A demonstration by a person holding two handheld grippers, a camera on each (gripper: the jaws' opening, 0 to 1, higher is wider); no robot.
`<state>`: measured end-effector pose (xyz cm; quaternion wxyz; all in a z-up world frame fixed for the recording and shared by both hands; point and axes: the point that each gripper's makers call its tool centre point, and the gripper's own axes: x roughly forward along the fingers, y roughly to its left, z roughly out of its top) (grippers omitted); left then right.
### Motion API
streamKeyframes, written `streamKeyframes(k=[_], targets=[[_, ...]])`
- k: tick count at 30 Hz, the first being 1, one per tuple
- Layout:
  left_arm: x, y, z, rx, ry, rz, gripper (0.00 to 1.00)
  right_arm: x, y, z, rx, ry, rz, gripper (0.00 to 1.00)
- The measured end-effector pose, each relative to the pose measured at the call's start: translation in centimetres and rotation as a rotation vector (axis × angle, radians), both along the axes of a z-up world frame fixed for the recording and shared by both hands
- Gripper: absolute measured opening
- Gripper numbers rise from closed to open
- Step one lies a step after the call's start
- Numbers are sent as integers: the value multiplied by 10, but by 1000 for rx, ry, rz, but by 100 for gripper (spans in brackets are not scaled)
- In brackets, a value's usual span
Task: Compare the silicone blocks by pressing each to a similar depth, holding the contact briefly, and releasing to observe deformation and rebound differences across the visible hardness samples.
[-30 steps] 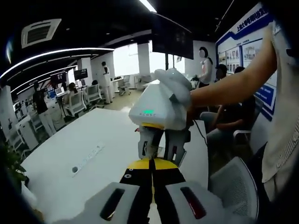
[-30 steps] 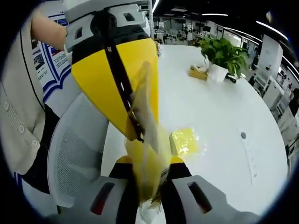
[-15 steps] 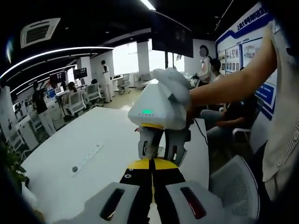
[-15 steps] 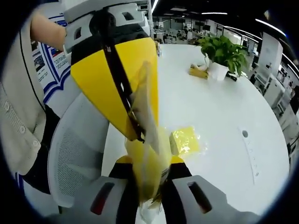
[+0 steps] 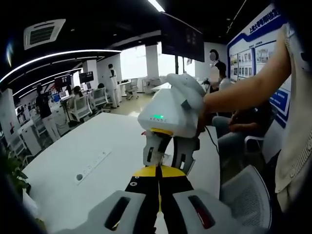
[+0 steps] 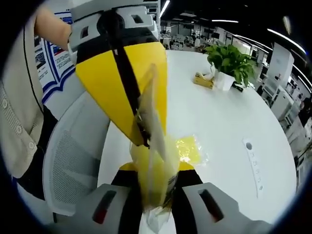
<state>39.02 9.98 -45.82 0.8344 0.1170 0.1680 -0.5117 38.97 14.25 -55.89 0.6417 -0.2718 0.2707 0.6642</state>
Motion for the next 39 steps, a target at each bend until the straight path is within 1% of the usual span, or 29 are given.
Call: streamKeyframes(k=[2,6,10,11,14,28,34,37,39], targets=[[0,0,0,2,-6,0,0,1,0,0,-3,0,-4,15],[-3,-3,0,-1,3,3,0,1,1,0,0,-15,2,17],[-3,-3,0,-4,4,6,0,0,1,0,3,-15,0,19],[-3,-3,0,-5,10,5,0,0,2,0,5,-24,7,19],[-1,-1,0,-6,13,9,0,0,2,0,9,-19,5,20],[2,0,-4,-5,26,15,0,3,1,-4,11,-47,13,24],[2,0,-6,-1,27,17,0,4,1,-6,8,-43,18,26],[2,0,-6,-3,32,21,0,6,1,-6,12,-50,19,27],[3,0,-6,-13,46,26,0,7,0,-6,20,-48,13,28]])
